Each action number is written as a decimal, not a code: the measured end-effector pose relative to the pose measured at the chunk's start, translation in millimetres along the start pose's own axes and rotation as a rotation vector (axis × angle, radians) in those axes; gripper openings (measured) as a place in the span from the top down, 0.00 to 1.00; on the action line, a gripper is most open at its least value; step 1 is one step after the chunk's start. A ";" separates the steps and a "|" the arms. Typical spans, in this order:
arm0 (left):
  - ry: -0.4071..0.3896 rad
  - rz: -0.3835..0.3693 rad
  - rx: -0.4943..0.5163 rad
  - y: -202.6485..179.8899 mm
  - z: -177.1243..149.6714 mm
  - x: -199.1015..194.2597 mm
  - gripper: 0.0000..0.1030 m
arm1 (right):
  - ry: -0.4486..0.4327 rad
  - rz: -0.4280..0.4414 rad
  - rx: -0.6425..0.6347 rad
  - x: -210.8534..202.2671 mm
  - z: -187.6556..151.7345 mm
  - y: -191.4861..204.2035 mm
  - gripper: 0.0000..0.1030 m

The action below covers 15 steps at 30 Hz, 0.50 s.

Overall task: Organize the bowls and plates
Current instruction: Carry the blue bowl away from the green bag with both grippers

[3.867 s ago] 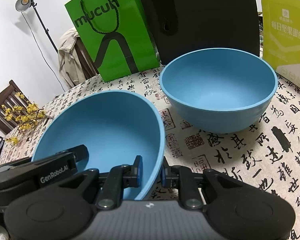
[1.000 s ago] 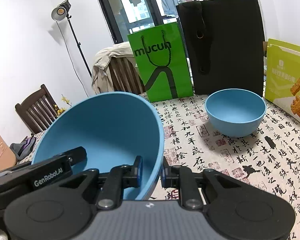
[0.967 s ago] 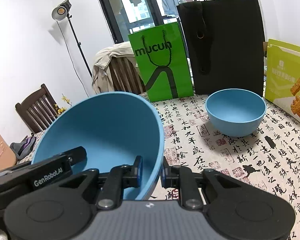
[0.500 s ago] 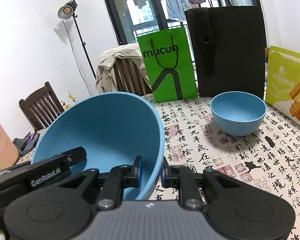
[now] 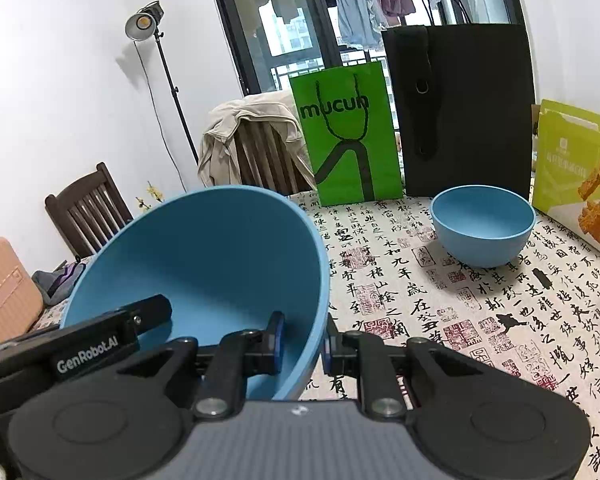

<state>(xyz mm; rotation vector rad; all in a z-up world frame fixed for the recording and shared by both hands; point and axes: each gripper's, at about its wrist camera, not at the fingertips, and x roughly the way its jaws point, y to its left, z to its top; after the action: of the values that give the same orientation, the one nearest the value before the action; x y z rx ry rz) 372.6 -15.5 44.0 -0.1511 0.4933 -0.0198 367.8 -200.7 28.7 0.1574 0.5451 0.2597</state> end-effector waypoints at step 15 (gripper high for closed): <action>-0.041 0.006 -0.025 23.8 -8.8 -24.5 0.81 | -0.019 0.032 -0.026 -12.4 -12.9 27.3 0.83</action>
<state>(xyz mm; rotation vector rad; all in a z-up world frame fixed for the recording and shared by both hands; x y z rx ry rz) 346.4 8.2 44.4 -0.1742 0.4535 -0.0051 345.3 -177.2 29.8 0.1436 0.5205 0.2965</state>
